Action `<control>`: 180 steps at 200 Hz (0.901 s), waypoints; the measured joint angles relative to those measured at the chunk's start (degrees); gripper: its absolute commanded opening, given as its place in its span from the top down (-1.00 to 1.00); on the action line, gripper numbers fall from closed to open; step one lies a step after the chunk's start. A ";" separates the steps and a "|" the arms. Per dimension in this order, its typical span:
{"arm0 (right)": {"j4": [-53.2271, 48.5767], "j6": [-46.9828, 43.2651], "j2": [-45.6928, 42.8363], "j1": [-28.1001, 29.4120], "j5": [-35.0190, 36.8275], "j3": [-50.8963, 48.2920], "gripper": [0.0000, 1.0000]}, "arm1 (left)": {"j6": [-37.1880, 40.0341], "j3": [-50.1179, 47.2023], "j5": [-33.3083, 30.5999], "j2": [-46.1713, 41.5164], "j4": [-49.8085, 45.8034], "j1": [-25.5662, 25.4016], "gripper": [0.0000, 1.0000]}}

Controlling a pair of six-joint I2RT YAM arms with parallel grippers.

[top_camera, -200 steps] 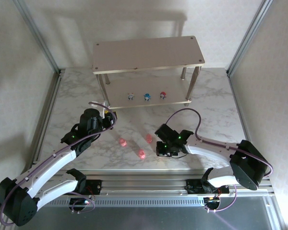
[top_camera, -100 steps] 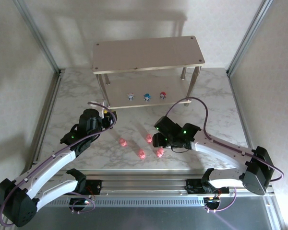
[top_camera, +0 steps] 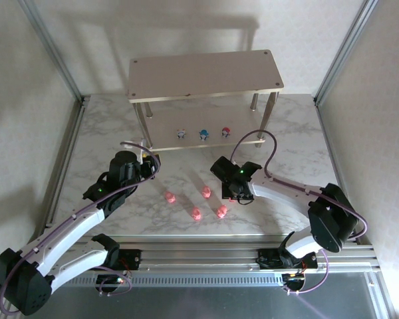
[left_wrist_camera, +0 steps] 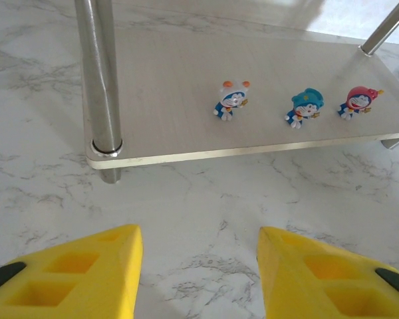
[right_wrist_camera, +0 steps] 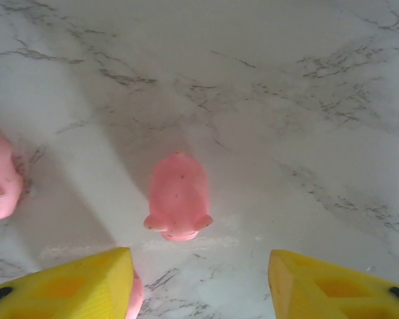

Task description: Place and organize the plastic toys onto the shelf

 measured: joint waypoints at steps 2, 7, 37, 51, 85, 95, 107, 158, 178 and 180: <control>0.20 -0.02 0.11 -0.09 -0.13 -0.11 -0.11 | 0.02 0.00 0.00 0.00 0.00 0.04 0.03; 0.72 -0.17 0.37 -0.22 -0.31 -0.39 -0.10 | 0.02 0.00 0.00 0.00 0.02 0.11 0.03; 3.41 -0.57 2.29 -1.14 -2.84 -1.42 -0.05 | 0.02 0.00 -0.02 0.02 0.02 0.33 0.03; 4.35 -0.59 3.21 -1.49 -3.63 -1.60 -0.05 | 0.02 0.00 -0.02 0.17 0.04 0.37 0.03; 6.43 -0.66 4.96 -2.47 -4.74 -1.90 0.00 | 0.04 0.00 -0.02 0.81 0.02 0.85 0.03; 6.82 -0.85 5.57 -2.82 -5.09 -1.95 0.01 | 0.07 0.00 -0.02 1.01 0.04 0.96 0.03; 7.30 -1.07 6.25 -3.21 -5.42 -2.01 0.04 | 0.09 0.00 -0.02 1.22 0.07 1.11 0.03; 8.63 -2.10 7.65 -3.85 -6.23 -2.27 0.56 | 0.52 0.00 -0.02 2.99 0.04 1.70 0.05; 9.01 -2.80 7.67 -3.85 -6.19 -2.27 0.77 | 0.70 0.00 0.00 3.78 0.04 1.75 0.05; 9.01 -2.99 7.67 -3.85 -6.16 -2.27 0.77 | 0.70 0.00 0.00 3.85 0.04 1.75 0.04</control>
